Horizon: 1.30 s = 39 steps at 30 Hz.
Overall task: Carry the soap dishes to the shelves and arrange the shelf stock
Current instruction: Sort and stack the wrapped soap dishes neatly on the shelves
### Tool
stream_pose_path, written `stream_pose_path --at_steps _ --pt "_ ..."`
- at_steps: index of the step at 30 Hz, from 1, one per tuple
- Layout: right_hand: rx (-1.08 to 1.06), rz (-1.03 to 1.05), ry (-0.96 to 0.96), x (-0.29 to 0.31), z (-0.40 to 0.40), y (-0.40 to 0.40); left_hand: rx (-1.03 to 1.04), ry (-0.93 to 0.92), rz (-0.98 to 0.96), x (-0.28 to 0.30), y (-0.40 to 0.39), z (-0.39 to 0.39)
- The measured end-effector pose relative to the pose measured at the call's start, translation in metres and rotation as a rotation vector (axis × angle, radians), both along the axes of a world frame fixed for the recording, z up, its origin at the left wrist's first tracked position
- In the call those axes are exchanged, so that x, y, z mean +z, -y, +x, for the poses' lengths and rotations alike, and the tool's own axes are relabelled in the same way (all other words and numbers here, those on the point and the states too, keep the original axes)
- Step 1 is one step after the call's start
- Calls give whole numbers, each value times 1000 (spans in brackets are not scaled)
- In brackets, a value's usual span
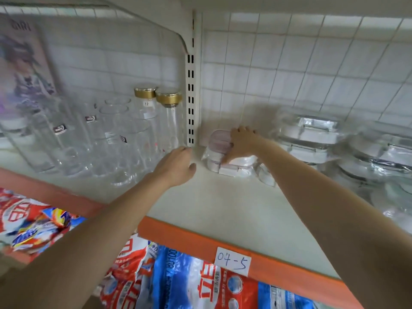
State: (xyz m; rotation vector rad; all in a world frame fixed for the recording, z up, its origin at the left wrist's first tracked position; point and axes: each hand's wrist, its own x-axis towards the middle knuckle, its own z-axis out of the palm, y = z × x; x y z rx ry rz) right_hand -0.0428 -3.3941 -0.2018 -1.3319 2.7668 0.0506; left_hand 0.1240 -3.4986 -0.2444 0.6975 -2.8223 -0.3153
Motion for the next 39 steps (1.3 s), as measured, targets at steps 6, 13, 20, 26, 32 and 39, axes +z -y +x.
stream_pose_path --at_steps 6,13,20,26,32,39 --pt "55 -50 31 2 53 -54 -17 -61 46 29 9 -26" --pt "73 40 98 -23 73 -115 -136 239 160 22 -17 -91" --pt "32 69 77 -25 73 -142 -93 350 5 11 -34 -92" --pt "-85 111 112 0 102 -169 -6 338 14 28 -47 -30" --pt "-136 92 145 49 148 -201 -12 345 -15 73 -91 36" --pt "-206 100 157 119 223 -255 -86 444 -70 135 -151 143"
